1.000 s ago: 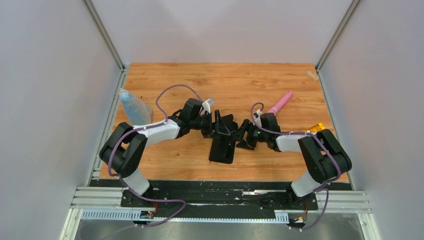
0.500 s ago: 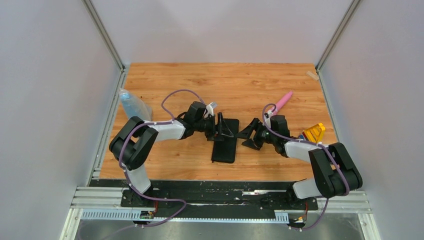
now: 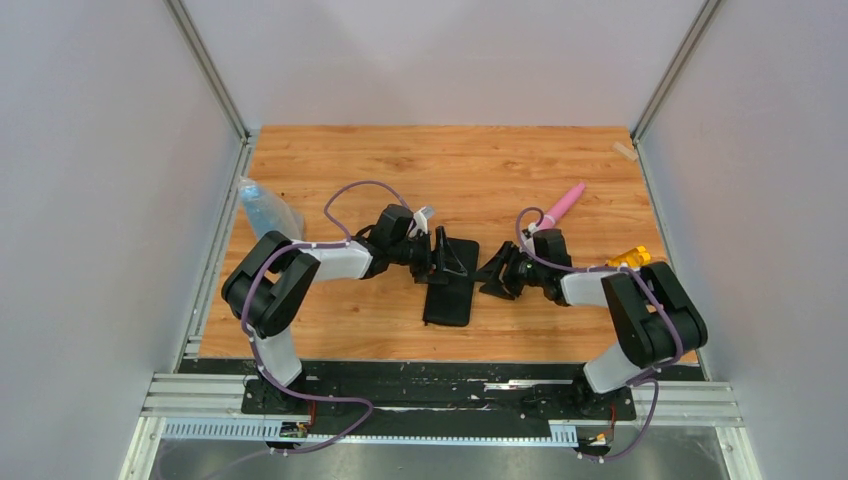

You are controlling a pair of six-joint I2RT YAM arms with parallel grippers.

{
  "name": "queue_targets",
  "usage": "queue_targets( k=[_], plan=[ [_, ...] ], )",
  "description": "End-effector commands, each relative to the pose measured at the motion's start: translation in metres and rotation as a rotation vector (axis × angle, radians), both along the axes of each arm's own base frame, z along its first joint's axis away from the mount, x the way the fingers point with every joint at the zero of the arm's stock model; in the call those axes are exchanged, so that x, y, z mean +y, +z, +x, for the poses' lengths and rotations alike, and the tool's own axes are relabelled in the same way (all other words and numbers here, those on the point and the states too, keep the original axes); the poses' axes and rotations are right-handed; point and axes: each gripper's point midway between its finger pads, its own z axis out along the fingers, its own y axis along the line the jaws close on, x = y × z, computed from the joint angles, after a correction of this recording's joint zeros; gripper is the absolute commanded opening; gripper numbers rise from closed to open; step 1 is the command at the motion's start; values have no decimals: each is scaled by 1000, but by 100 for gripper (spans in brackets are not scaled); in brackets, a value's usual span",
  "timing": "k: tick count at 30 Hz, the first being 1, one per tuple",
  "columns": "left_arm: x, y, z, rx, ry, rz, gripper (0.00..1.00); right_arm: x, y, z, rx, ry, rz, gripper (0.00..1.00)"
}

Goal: Sort the hair-cutting tools

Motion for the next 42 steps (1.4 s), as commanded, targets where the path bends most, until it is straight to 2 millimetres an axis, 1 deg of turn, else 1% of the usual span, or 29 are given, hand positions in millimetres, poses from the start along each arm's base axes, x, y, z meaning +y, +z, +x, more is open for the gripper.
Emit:
queue_targets(
  k=[1,5,6,7,8,9,10,11,12,13,14,15,16,17,18,19,23,24,25,27,29,33,35,36,39,40,42],
  plan=[
    [4,-4,-4,0,2,36,78,7,-10,3,19,45,17,46],
    [3,7,-4,-13,-4,19,78,0,-28,-5,73,25,-26,34],
    [3,12,-4,-21,-8,16,79,-1,-31,-6,82,23,-33,32],
    [5,12,-6,-20,-14,30,79,-2,-33,-7,88,22,-41,31],
    [4,21,-4,-39,-19,27,80,-3,-36,-8,92,21,-48,30],
    [9,19,-5,-38,-27,57,80,-4,-37,-9,96,24,-54,29],
    [10,29,-2,-61,-26,58,81,-4,-39,-10,98,24,-59,27],
    [18,26,-1,-64,-19,101,81,-5,-40,-10,98,26,-63,27],
    [22,35,3,-90,-8,107,81,-5,-40,-10,98,26,-65,26],
    [31,32,8,-101,14,144,81,-5,-41,-10,97,28,-68,26],
    [36,35,10,-114,27,154,80,-5,-41,-10,96,29,-71,26],
    [46,31,15,-119,47,187,80,-5,-41,-9,94,33,-74,26],
    [52,27,17,-118,60,211,78,-5,-42,-9,95,37,-75,26],
    [58,18,17,-103,54,243,78,-5,-42,-8,94,40,-77,26],
    [61,14,18,-106,40,261,77,-5,-42,-8,96,44,-78,25],
    [64,3,15,-76,26,290,77,-5,-43,-8,97,46,-80,25],
    [67,-25,7,-15,-21,328,72,-5,-44,-8,100,48,-81,25],
    [65,-27,6,-6,-30,319,71,-4,-44,-8,103,51,-80,25],
    [65,-34,4,12,-37,321,70,-3,-44,-8,105,54,-78,25],
    [61,-39,2,30,-48,305,68,-3,-45,-7,106,58,-78,25],
    [56,-41,-1,50,-66,278,64,-2,-45,-6,105,60,-79,25],
    [52,-44,-3,73,-76,267,62,-2,-44,-3,97,62,-79,25],
    [52,-46,-4,83,-77,268,58,-1,-45,-3,94,71,-77,25],
    [51,-48,-5,88,-76,269,54,0,-45,-2,91,77,-76,25],
    [49,-50,-7,97,-67,268,47,4,-45,-2,85,98,-74,25],
    [50,-52,-9,104,-63,270,42,6,-45,-2,82,108,-78,25],
    [50,-53,-11,112,-50,265,34,9,-42,0,67,123,-83,25]
  ],
)
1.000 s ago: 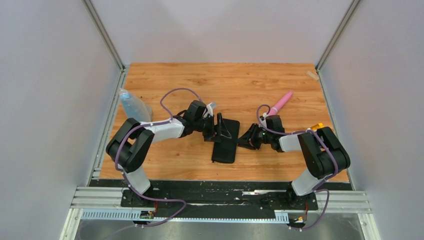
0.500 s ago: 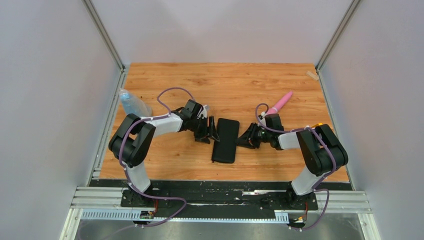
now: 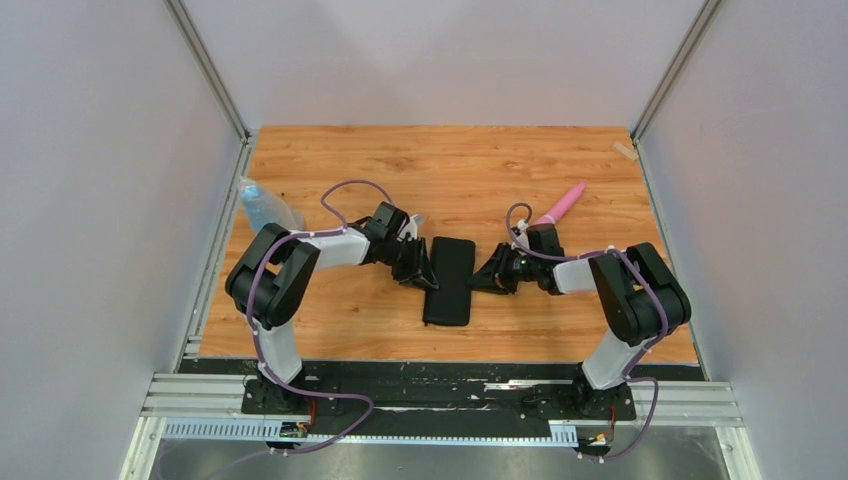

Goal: Sort the hair-cutting tools

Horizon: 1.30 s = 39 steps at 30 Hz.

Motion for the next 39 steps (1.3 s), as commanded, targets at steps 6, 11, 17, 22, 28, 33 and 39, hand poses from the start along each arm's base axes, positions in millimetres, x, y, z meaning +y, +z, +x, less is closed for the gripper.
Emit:
queue_targets(
  k=[6,11,17,22,28,33,39],
  plan=[
    [10,-13,-8,8,106,45,8,7,-10,5,-59,43,-134,31],
    [22,-12,-8,-7,242,43,0,6,9,7,-125,19,-179,44],
    [43,-17,-10,-19,436,55,0,7,39,-2,-272,17,-298,52],
    [49,-8,0,-46,578,0,0,27,56,-27,-362,85,-385,54],
    [45,12,12,-74,653,-99,0,43,56,-52,-423,110,-433,55],
    [39,21,14,-63,670,-167,0,65,48,-69,-457,130,-408,55],
    [28,24,15,-42,648,-226,0,86,33,-80,-435,166,-423,54]
  ],
)
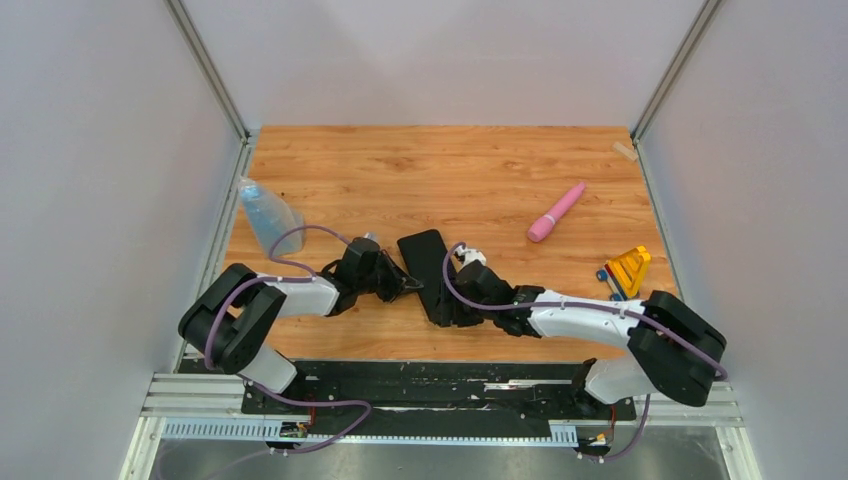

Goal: Sort the hair-cutting tools

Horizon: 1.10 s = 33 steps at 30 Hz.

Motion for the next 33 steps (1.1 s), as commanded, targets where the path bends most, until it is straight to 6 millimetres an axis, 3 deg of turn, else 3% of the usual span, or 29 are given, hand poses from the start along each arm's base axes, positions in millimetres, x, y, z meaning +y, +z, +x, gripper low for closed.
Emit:
queue_targets(
  k=[1,6,14,22,26,33],
  plan=[
    [-6,9,15,-37,54,-71,0,19,1,8,-29,-28,23,54],
    [-7,5,13,-19,80,-118,0,20,-5,10,-8,-36,-16,48],
    [-5,6,14,-21,94,-113,0,28,-11,9,22,-14,-26,29],
    [-2,10,15,-39,105,-101,0,33,-13,7,36,6,-29,15],
    [2,11,14,-47,112,-84,0,23,-13,7,43,-15,-71,0],
    [33,-5,18,-35,119,50,0,-21,-20,-11,107,-48,-181,0]
  ],
)
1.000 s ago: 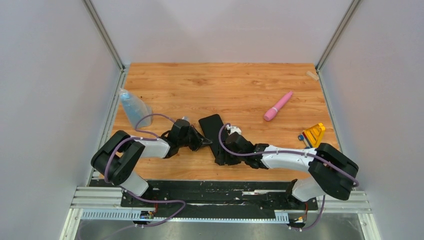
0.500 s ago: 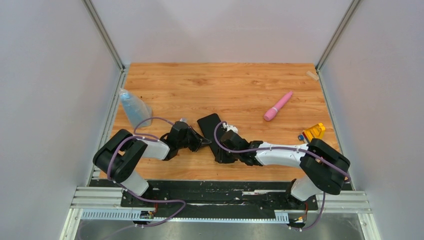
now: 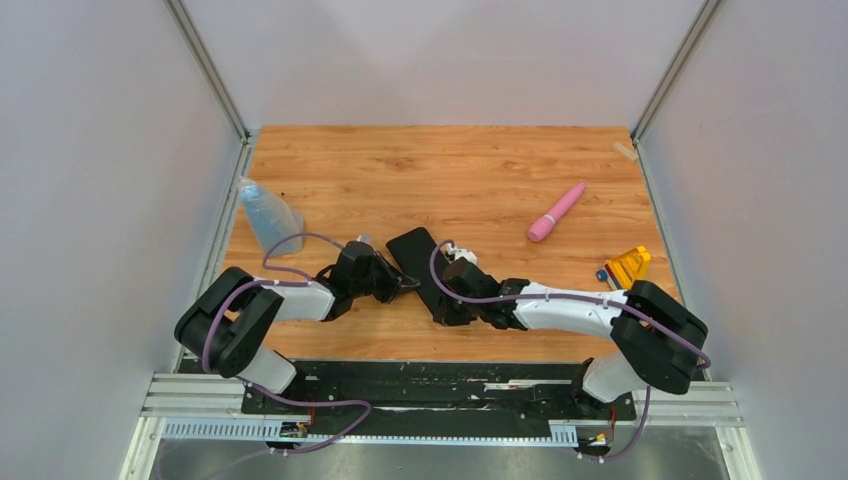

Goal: Sort the hair-cutting tools

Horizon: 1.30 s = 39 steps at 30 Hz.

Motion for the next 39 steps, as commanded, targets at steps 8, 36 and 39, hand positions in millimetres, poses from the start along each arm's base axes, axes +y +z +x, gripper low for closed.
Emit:
queue_targets(
  k=[8,36,39],
  plan=[
    [44,-18,13,-2,18,163,0,-83,-22,-13,109,-52,-193,0],
    [28,24,-8,-92,-126,94,89,39,49,25,25,124,193,0],
    [20,18,-18,-71,-148,65,87,44,56,27,12,126,211,0]
  ],
)
